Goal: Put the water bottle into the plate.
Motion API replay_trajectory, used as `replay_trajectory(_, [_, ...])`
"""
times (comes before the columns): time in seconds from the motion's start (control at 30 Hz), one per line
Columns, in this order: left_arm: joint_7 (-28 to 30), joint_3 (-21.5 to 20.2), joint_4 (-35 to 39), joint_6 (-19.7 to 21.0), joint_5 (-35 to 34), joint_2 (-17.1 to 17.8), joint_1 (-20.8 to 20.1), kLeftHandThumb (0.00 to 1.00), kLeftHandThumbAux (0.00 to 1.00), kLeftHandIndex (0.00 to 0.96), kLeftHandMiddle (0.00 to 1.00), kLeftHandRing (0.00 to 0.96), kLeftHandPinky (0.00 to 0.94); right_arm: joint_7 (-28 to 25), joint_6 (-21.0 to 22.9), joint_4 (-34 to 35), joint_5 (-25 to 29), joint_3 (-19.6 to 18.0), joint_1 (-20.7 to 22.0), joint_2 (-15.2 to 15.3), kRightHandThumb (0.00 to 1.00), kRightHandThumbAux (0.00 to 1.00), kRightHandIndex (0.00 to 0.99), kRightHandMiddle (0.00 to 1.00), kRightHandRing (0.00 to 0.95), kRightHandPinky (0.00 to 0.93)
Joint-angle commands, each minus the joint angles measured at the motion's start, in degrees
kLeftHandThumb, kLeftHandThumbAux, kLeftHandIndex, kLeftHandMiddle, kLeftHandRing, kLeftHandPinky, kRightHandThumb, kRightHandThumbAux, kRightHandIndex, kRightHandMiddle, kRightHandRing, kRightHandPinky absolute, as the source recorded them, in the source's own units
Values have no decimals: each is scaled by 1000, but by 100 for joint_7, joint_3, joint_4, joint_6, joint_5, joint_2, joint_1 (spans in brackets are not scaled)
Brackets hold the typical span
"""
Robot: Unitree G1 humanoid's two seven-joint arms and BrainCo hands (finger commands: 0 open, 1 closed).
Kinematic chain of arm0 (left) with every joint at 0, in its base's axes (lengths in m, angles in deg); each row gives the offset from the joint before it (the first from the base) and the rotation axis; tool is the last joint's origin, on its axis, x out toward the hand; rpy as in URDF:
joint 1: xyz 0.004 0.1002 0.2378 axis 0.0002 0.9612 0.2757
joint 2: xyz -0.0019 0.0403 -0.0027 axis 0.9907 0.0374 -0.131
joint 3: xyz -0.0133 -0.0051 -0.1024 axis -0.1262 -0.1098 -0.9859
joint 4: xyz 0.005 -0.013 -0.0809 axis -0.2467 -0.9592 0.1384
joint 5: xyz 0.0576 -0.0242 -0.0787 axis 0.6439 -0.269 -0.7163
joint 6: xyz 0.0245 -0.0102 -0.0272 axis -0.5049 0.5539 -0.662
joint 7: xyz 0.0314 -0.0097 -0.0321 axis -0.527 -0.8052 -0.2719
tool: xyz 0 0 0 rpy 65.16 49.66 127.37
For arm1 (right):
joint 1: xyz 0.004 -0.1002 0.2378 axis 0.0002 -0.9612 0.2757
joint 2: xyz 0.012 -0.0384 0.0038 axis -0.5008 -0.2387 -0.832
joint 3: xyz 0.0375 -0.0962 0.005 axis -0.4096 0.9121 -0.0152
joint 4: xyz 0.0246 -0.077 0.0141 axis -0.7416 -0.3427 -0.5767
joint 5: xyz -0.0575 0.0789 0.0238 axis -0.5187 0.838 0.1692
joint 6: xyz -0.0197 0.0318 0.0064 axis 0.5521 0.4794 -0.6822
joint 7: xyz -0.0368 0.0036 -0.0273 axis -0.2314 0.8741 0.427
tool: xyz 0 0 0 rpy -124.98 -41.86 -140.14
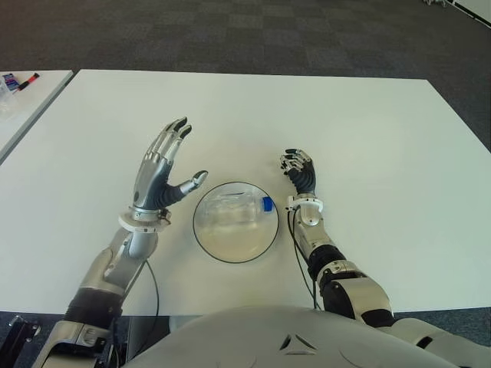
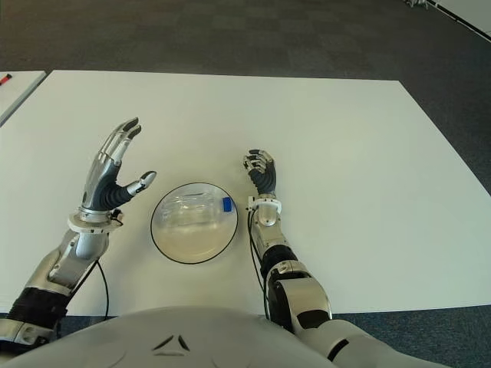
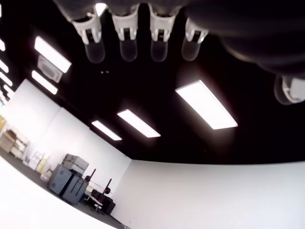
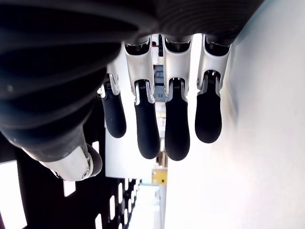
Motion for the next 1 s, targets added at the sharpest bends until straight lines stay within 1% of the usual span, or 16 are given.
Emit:
replay_trajectory(0.03, [778, -158, -1212, 16, -1209, -360, -643, 217, 309, 0, 0, 0, 0, -14, 166, -224, 45, -25, -155, -42, 941, 672, 344, 483, 541, 575])
replay_trajectory(0.1, [1131, -244, -1472, 30, -1751, -528, -818, 209, 369, 0, 0, 0, 7, -11, 165, -229, 41, -22, -155, -42, 941, 672, 343, 483, 541, 575])
replay_trajectory(0.13, [1445, -336, -1532, 160, -2291, -707, -891, 207, 381, 0, 0, 0, 10, 7, 157, -230, 27, -13, -160, -40, 941, 672, 343, 483, 541, 575])
replay_trajectory(0.17, [1666, -406, -1562, 248, -2650, -829, -932, 202, 423, 0, 7, 5, 40, 21, 150, -230, 16, -7, -163, -40, 941, 672, 344, 483, 541, 580])
replay_trajectory(0.2, [1811, -453, -1581, 299, -2873, -901, -957, 200, 438, 0, 10, 7, 50, 30, 145, -229, 9, -3, -166, -39, 941, 672, 344, 483, 540, 581])
replay_trajectory(0.23, [1909, -486, -1596, 322, -3001, -941, -972, 198, 461, 0, 14, 10, 66, 34, 142, -230, 6, 0, -167, -39, 941, 672, 344, 483, 540, 584])
replay_trajectory(0.27, [2164, -582, -1600, 457, -3430, -1071, -989, 196, 475, 0, 16, 12, 76, 54, 138, -224, -18, 16, -172, -32, 941, 672, 344, 483, 540, 586])
replay_trajectory(0.33, [2521, -723, -1608, 630, -3981, -1242, -1013, 194, 525, 0, 35, 35, 113, 80, 133, -217, -47, 36, -179, -25, 941, 672, 344, 484, 538, 587])
replay_trajectory(0.37, [2802, -822, -1577, 765, -4421, -1370, -1001, 193, 545, 0, 42, 44, 128, 84, 145, -209, -63, 49, -183, -15, 941, 672, 344, 484, 538, 588])
replay_trajectory(0.43, [3201, -978, -1539, 945, -5033, -1564, -950, 189, 589, 6, 60, 67, 151, 80, 162, -195, -73, 58, -190, 2, 941, 672, 344, 486, 536, 588])
replay_trajectory(0.47, [3352, -1045, -1532, 1012, -5261, -1646, -923, 187, 621, 22, 81, 94, 182, 78, 165, -190, -74, 60, -193, 9, 941, 672, 344, 486, 534, 589])
replay_trajectory(0.5, [3452, -1113, -1535, 1064, -5434, -1722, -914, 185, 633, 27, 88, 103, 193, 77, 159, -190, -70, 57, -195, 12, 941, 672, 343, 487, 534, 589])
replay_trajectory(0.6, [3596, -1233, -1541, 1139, -5650, -1832, -933, 190, 695, 73, 143, 160, 234, 59, 148, -187, -53, 48, -201, 15, 941, 672, 343, 489, 532, 597])
replay_trajectory(0.67, [3643, -1281, -1550, 1131, -5643, -1875, -951, 193, 715, 93, 165, 180, 244, 32, 150, -189, -35, 40, -203, 16, 941, 672, 343, 490, 532, 594])
replay_trajectory(1.0, [3816, -1533, -1635, 1038, -5331, -2083, -1006, 191, 752, 161, 247, 245, 273, -47, 153, -199, 23, 12, -204, 0, 941, 672, 344, 485, 539, 580])
